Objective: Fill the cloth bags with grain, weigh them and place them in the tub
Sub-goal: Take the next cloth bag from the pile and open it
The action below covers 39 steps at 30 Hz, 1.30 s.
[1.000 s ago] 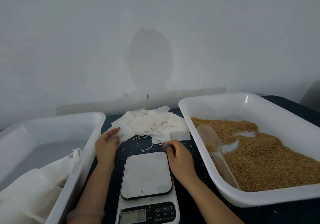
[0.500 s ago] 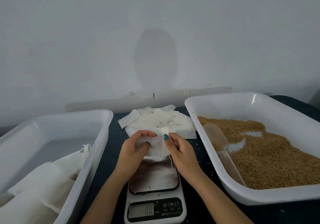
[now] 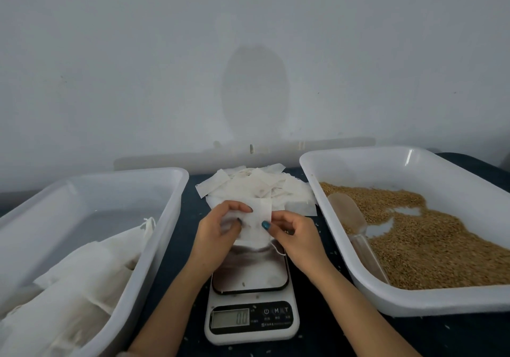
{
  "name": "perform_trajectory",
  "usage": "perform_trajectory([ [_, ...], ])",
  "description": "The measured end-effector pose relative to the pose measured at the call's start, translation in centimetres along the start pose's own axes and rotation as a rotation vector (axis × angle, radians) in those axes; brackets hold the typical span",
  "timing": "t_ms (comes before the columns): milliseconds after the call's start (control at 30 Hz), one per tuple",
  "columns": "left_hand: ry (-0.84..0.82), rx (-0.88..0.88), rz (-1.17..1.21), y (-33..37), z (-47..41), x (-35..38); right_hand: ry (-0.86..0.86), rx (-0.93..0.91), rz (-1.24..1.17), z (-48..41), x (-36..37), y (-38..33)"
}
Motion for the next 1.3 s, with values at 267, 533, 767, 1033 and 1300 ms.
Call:
perform_trajectory([
  [267,0.012,0.013,0.01,0.4,0.2,-0.1,-0.014,0.078,-0.084,0.1,0.0,0.3],
  [533,-0.025,0.054,0.018,0.6,0.5,0.0,0.015,0.139,-0.104,0.3,-0.1,0.2],
  [767,-0.075,0.125,-0.162,1.2,1.0,1.0,0.069,0.026,0.001,0.3,-0.3,-0.6],
  [1033,-0.008,0.079,-0.107,1.2,0.8,0.7,0.033,-0.131,0.077,0.9,0.4,-2.0],
  [1300,0.037,0.056,-0.309,0.2,0.5,0.4,0.175,-0.306,0.363,1.7,-0.1,-3.2],
])
Point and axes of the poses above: each hand's wrist, its own z-axis away from the middle knuckle, its own x-axis out of the palm, y = z × x, the point moved 6 cm from there along -z, towards the middle knuckle
